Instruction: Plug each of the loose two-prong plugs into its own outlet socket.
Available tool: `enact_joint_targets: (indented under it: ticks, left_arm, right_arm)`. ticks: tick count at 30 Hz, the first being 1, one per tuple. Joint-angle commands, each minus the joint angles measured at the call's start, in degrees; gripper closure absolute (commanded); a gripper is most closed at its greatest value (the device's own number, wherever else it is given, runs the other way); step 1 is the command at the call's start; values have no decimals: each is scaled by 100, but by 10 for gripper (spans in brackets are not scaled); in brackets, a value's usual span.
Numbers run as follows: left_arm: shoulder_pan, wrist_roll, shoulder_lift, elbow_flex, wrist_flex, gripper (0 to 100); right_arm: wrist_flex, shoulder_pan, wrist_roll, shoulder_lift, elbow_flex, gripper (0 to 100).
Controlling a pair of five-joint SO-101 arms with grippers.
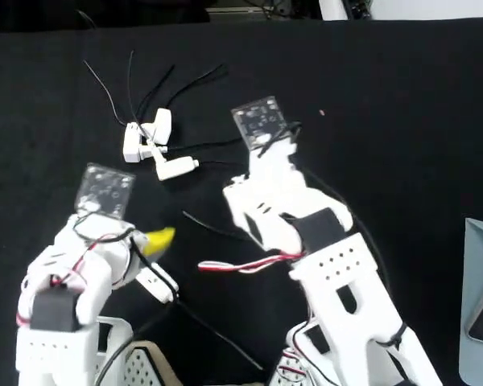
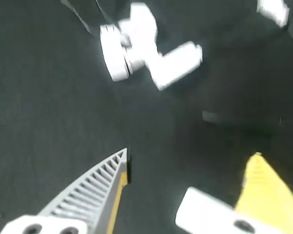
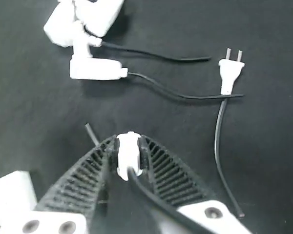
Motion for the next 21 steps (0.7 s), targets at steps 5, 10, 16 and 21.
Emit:
enact_joint_targets:
  ticks: [5, 10, 16, 21]
  left_arm:
    - [-13, -2303, 668, 22, 703, 593]
    - [66, -3710, 668, 295, 686, 591]
    - [611, -4062, 721, 1270, -123, 594]
    - [769, -3965, 721, 1851, -949, 595]
  right_arm:
    - [-651, 211, -79, -84, 303, 987]
    - [-659, 273, -79, -84, 312, 987]
    - [-659, 273, -79, -75, 330, 987]
    - [-659, 273, -70, -75, 338, 986]
